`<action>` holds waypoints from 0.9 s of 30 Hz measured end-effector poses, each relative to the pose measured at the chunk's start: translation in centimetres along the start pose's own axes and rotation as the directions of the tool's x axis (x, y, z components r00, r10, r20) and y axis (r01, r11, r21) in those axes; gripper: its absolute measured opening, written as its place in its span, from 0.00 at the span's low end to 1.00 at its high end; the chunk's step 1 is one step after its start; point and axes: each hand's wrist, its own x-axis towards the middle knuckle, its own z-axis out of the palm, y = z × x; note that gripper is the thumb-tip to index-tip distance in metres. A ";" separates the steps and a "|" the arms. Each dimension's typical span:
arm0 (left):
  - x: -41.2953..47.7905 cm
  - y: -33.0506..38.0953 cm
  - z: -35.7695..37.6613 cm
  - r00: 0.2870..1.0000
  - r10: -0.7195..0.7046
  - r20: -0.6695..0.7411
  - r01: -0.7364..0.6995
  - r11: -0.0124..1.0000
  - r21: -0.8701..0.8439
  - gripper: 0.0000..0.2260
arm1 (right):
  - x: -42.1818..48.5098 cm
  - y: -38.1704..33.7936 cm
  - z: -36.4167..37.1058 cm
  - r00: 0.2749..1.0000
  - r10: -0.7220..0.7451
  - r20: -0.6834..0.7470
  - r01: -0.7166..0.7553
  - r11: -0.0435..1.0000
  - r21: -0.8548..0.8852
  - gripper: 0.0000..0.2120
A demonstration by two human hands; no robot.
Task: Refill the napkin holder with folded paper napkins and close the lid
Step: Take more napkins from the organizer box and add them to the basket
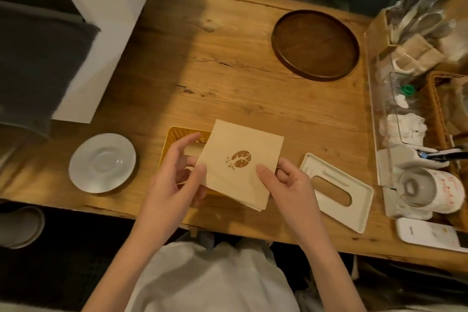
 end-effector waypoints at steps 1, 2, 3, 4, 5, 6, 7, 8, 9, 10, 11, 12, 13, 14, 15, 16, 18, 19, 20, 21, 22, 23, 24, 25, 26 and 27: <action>0.0 -0.1 -0.4 1.000 0.007 0.016 -0.007 1.000 0.013 0.21 | 0.2 -0.1 0.5 1.000 0.004 -0.003 -0.004 1.000 0.007 0.10; 0.0 -0.2 -0.8 1.000 0.017 0.024 -0.018 1.000 0.023 0.21 | 0.3 -0.2 1.0 1.000 0.003 -0.002 -0.003 1.000 0.008 0.09; -0.1 -0.2 -1.3 0.999 0.032 0.023 -0.033 0.999 0.038 0.21 | 0.4 -0.4 1.5 1.000 -0.001 -0.004 0.001 1.000 0.009 0.09; -0.1 -0.3 -1.6 0.999 0.051 0.006 -0.051 0.997 0.065 0.23 | 0.5 -0.5 1.8 1.000 -0.005 -0.012 0.005 1.000 0.013 0.08; 0.0 -0.4 -1.9 0.996 0.080 -0.027 -0.077 0.992 0.102 0.24 | 0.6 -0.6 2.2 1.000 -0.009 -0.029 0.010 1.000 0.024 0.08; 0.1 -0.6 -2.2 0.991 0.117 -0.070 -0.106 0.983 0.148 0.26 | 0.7 -0.7 2.3 0.999 -0.008 -0.051 0.010 0.999 0.044 0.08; 0.1 -0.7 -2.4 0.980 0.161 -0.113 -0.135 0.969 0.208 0.28 | 0.8 -0.7 2.4 0.997 0.004 -0.078 0.002 0.998 0.070 0.09; 0.2 -0.9 -2.7 0.968 0.206 -0.143 -0.161 0.947 0.276 0.28 | 0.8 -0.7 2.4 0.995 0.021 -0.103 -0.010 0.995 0.101 0.09; 0.3 -1.0 -2.9 0.956 0.250 -0.152 -0.185 0.920 0.347 0.27 | 0.9 -0.7 2.3 0.992 0.037 -0.122 -0.022 0.991 0.129 0.10; 0.5 -1.3 -3.1 0.946 0.291 -0.142 -0.210 0.885 0.415 0.25 | 0.9 -0.7 2.1 0.989 0.052 -0.135 -0.031 0.988 0.149 0.10; 0.7 -1.7 -3.4 0.938 0.329 -0.111 -0.237 0.841 0.487 0.22 | 0.9 -0.7 1.9 0.987 0.064 -0.147 -0.040 0.987 0.159 0.10; 1.0 -2.1 -3.7 0.931 0.360 -0.065 -0.264 0.784 0.561 0.19 | 0.9 -0.6 1.6 0.984 0.077 -0.158 -0.051 0.985 0.166 0.10; 1.3 -2.5 -3.9 0.925 0.381 -0.008 -0.289 0.715 0.637 0.16 | 0.8 -0.5 1.4 0.982 0.090 -0.166 -0.061 0.983 0.174 0.09; 1.7 -3.0 -4.2 0.919 0.389 0.058 -0.314 0.638 0.703 0.16 | 0.7 -0.4 1.1 0.980 0.101 -0.171 -0.069 0.981 0.183 0.09; 2.0 -3.4 -4.3 0.916 0.381 0.126 -0.338 0.565 0.753 0.16 | 0.6 -0.3 0.9 0.979 0.108 -0.175 -0.075 0.979 0.187 0.09; 2.3 -3.9 -4.4 0.914 0.359 0.187 -0.360 0.509 0.782 0.16 | 0.5 -0.2 0.6 0.978 0.111 -0.178 -0.078 0.979 0.186 0.09; 2.7 -4.4 -4.4 0.915 0.297 0.274 -0.390 0.470 0.792 0.18 | 0.2 0.1 0.3 0.975 0.118 -0.186 -0.084 0.979 0.184 0.09; 2.9 -4.5 -4.3 0.919 0.262 0.296 -0.390 0.484 0.783 0.19 | 0.2 0.3 0.1 0.974 0.124 -0.191 -0.090 0.979 0.182 0.09; 3.1 -4.6 -4.1 0.924 0.227 0.309 -0.382 0.501 0.776 0.21 | 0.1 0.4 0.1 0.971 0.130 -0.199 -0.094 0.979 0.183 0.09; 3.3 -4.5 -4.0 0.929 0.192 0.316 -0.370 0.504 0.781 0.23 | 0.1 0.6 0.1 0.969 0.133 -0.206 -0.095 0.978 0.185 0.09; 3.4 -4.4 -3.9 0.931 0.165 0.326 -0.365 0.483 0.796 0.25 | 0.0 0.7 0.1 0.967 0.136 -0.214 -0.094 0.977 0.192 0.09; 3.5 -4.3 -3.8 0.930 0.141 0.339 -0.365 0.453 0.813 0.26 | 0.0 0.8 0.3 0.965 0.138 -0.223 -0.094 0.976 0.199 0.09; 3.7 -4.1 -3.7 0.929 0.112 0.353 -0.366 0.420 0.830 0.27 | 0.0 0.8 0.5 0.963 0.140 -0.231 -0.092 0.975 0.204 0.10; 3.7 -3.9 -3.6 0.929 0.076 0.363 -0.363 0.392 0.845 0.29 | 0.0 0.9 0.6 0.961 0.140 -0.236 -0.092 0.974 0.206 0.10; 3.7 -3.6 -3.5 0.927 0.038 0.373 -0.360 0.367 0.858 0.31 | 0.0 1.0 0.8 0.961 0.140 -0.240 -0.090 0.974 0.209 0.10; 3.7 -3.4 -3.4 0.927 0.006 0.376 -0.354 0.348 0.868 0.32 | 0.0 1.1 1.0 0.960 0.140 -0.241 -0.090 0.974 0.209 0.10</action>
